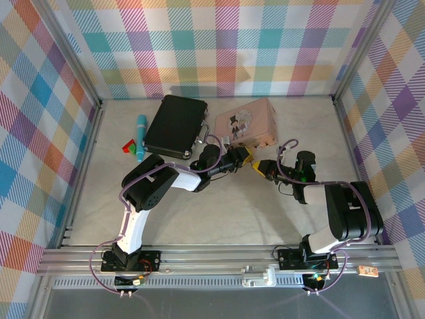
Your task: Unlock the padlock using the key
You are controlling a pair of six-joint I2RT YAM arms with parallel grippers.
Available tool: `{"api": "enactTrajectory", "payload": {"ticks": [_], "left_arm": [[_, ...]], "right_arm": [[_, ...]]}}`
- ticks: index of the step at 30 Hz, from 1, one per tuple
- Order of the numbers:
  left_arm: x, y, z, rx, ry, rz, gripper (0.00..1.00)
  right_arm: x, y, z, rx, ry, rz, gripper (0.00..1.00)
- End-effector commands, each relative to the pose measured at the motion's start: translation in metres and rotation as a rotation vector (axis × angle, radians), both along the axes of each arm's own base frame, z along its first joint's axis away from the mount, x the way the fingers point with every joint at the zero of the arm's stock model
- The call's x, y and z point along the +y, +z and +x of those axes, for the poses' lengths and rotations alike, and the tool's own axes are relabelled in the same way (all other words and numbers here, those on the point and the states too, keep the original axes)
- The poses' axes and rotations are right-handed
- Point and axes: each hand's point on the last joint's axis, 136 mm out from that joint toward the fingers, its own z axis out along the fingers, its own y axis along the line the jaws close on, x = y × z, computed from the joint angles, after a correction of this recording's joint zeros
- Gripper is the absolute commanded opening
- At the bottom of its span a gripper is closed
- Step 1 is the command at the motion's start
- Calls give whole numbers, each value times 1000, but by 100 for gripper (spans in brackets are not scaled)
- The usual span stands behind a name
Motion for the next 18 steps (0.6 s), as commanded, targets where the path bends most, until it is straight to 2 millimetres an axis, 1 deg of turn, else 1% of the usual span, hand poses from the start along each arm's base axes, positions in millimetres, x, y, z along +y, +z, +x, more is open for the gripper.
{"api": "enactTrajectory", "payload": {"ticks": [1,8,11,14,18], "left_arm": [[-11,-6,-17,36,-46,-21,0],[-10,-8,-15,38,-35,-17,0],[-13,-3,-13,28,-41,-28,0],[-14,1,-13,21,-47,-36,0],[-14,3,-16,23,-56,-37,0]], "right_arm": [[-2,19,7,-83,-11,-1,0],[-2,20,3,-76,-7,-17,0],[-4,16,2,-74,-23,-38,0],[-5,17,5,-78,-30,-40,0],[-7,16,13,-72,-52,-49,0]]}}
